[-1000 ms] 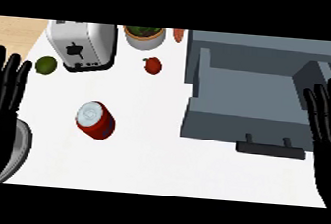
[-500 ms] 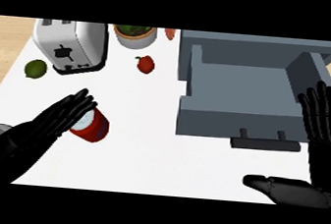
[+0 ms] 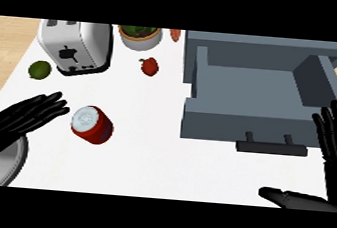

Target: Pick up the can, place it into the drawer and close the drawer

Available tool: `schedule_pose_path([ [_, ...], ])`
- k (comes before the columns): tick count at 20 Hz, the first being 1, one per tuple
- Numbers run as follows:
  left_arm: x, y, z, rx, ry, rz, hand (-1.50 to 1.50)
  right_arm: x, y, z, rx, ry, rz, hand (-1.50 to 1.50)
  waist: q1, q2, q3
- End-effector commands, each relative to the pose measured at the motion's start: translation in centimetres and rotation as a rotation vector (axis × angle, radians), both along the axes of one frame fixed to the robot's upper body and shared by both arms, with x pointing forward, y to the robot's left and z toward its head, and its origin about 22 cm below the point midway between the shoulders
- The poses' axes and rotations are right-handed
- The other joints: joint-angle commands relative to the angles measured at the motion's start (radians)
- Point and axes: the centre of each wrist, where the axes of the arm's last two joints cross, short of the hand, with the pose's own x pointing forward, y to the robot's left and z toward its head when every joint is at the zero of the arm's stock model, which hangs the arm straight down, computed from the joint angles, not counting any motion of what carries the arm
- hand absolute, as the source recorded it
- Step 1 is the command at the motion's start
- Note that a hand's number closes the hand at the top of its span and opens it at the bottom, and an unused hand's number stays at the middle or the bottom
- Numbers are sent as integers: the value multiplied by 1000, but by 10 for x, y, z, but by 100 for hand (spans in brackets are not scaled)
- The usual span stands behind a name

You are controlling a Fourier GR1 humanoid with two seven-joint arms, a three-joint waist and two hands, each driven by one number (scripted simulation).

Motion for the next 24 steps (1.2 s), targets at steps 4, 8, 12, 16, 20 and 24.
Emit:
schedule_pose_path([
  [4, 16, 13, 2, 3, 69, 1, -150, -14, -16, -2, -17, 21, -13, -150, 0, -1, 0],
  [8, 14, 47, -18, -7, 92, 51, -150, -14, -13, -9, 11, 11, -17, -150, 3, 0, 0],
  [12, 42, 22, -23, 14, 94, 55, -150, -17, -9, -22, 4, 13, 4, -150, 0, 0, 0],
  [16, 36, 18, -35, 16, 101, 49, -150, -17, -30, -6, -5, 18, -23, -150, 2, 0, 0],
  [20, 47, -2, -30, 38, 98, 71, -150, -21, -16, -31, -14, 7, -20, -150, 2, -1, 0],
  [24, 54, 4, -58, 36, 98, 64, -150, -4, -23, -17, -29, 3, -24, -150, 3, 0, 0],
])
